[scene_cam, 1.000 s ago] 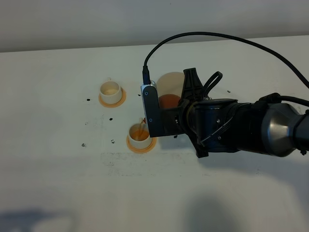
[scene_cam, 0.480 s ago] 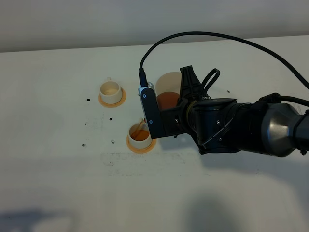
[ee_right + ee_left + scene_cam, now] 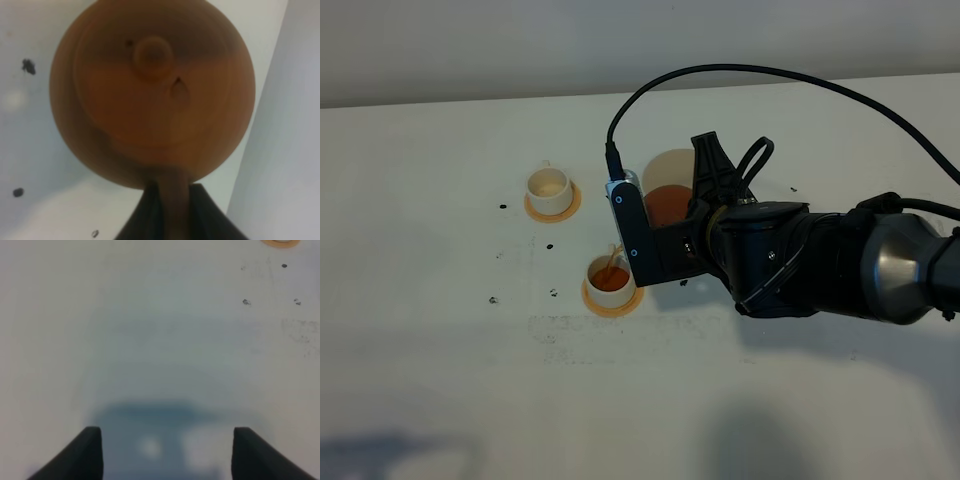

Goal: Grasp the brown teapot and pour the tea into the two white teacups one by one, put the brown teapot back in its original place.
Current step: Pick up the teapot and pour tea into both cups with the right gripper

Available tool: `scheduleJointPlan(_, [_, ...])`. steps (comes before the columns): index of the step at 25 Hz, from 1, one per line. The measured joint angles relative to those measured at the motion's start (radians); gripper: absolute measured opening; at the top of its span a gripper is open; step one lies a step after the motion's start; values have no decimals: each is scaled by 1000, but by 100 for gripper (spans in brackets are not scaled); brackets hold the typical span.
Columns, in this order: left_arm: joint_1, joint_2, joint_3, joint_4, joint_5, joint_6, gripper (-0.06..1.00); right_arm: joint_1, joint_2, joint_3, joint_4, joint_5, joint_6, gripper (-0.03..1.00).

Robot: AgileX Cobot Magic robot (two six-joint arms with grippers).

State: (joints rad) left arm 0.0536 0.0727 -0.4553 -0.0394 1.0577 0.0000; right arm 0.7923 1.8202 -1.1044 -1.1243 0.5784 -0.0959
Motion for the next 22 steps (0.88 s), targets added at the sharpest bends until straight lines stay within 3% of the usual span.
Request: scheduleJointPlan(22, [0, 0, 0, 0, 0, 6, 55, 0, 0, -11, -44, 24, -28, 11])
